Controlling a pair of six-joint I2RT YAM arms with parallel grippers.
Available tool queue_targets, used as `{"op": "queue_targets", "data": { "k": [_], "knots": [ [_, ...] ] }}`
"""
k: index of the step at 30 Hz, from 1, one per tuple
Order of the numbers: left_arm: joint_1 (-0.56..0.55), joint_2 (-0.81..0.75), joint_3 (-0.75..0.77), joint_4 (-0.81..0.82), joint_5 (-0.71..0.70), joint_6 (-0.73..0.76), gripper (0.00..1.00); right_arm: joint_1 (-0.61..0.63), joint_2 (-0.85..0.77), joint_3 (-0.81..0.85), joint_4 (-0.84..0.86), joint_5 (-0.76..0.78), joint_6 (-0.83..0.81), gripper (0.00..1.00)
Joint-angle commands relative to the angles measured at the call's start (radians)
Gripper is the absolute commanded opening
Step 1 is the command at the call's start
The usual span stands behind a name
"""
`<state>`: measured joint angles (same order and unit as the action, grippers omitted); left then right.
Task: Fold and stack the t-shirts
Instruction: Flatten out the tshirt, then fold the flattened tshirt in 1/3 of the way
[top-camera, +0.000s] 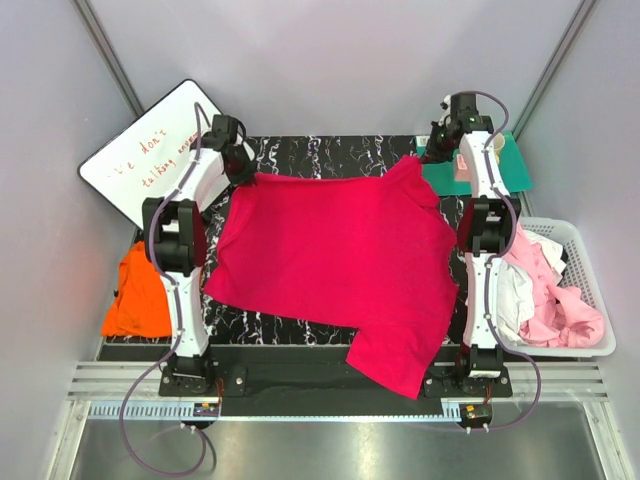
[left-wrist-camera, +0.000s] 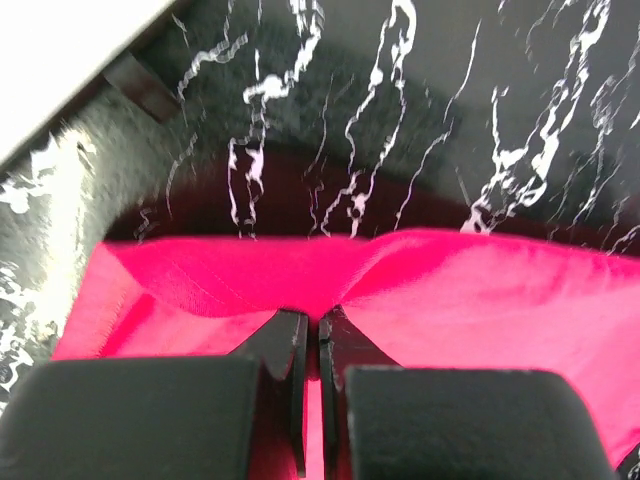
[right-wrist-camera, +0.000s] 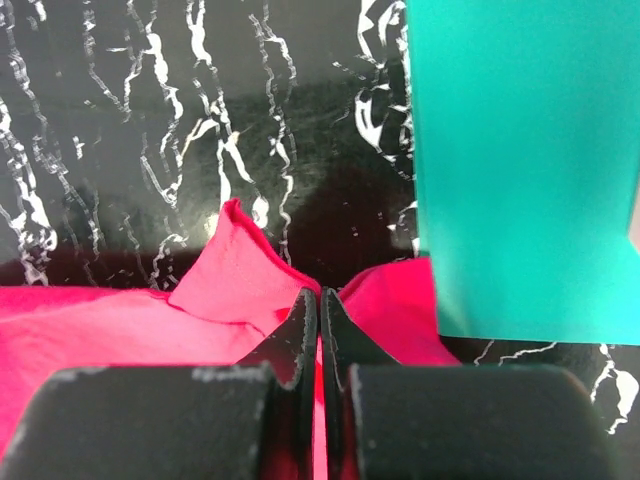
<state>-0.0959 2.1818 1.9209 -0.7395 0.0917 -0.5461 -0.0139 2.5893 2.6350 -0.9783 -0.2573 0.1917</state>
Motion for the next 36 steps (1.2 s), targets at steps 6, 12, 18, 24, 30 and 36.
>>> {"op": "queue_targets", "data": {
  "k": [6,12,18,24,30,36],
  "knots": [
    [0.064,-0.123,-0.052,0.023,0.005,0.046,0.0,0.008,-0.276,-0.222,0.066,-0.063,-0.005,0.0],
    [0.087,-0.18,-0.088,0.012,0.052,0.061,0.0,0.04,-0.44,-0.349,0.067,-0.025,-0.009,0.0],
    [0.093,-0.195,-0.095,-0.054,0.071,0.072,0.0,0.045,-0.576,-0.523,0.046,-0.029,-0.006,0.0],
    [0.096,-0.221,-0.145,-0.103,0.103,0.075,0.0,0.055,-0.684,-0.756,0.033,-0.046,-0.011,0.0],
    [0.094,-0.234,-0.18,-0.15,0.082,0.083,0.0,0.068,-0.748,-0.924,0.033,-0.051,-0.011,0.0],
    [0.114,-0.221,-0.184,-0.195,0.069,0.075,0.0,0.066,-0.753,-1.003,0.01,-0.048,0.0,0.0]
  ]
}}
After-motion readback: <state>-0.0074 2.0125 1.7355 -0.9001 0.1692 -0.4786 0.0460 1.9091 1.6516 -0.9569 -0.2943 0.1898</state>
